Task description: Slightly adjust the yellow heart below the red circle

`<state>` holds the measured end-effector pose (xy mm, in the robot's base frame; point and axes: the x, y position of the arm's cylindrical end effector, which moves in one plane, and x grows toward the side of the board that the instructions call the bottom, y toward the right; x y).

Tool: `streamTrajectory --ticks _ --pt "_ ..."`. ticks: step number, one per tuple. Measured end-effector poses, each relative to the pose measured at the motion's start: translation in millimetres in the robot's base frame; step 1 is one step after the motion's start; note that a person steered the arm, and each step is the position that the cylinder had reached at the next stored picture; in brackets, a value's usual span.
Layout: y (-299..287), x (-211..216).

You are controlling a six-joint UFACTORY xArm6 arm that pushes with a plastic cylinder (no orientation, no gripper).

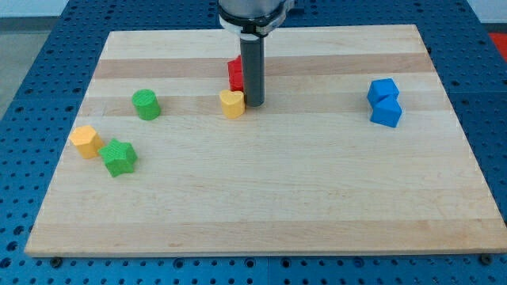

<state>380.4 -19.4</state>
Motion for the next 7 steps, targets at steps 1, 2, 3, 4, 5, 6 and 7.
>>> streamTrajectory --ticks 1,2,3,4,5,6,7 --pt "-2 0" --pt "12 11" --pt "29 41" --pt "-4 61" --pt "-43 61" --pt "-42 60" --pt "-29 52"
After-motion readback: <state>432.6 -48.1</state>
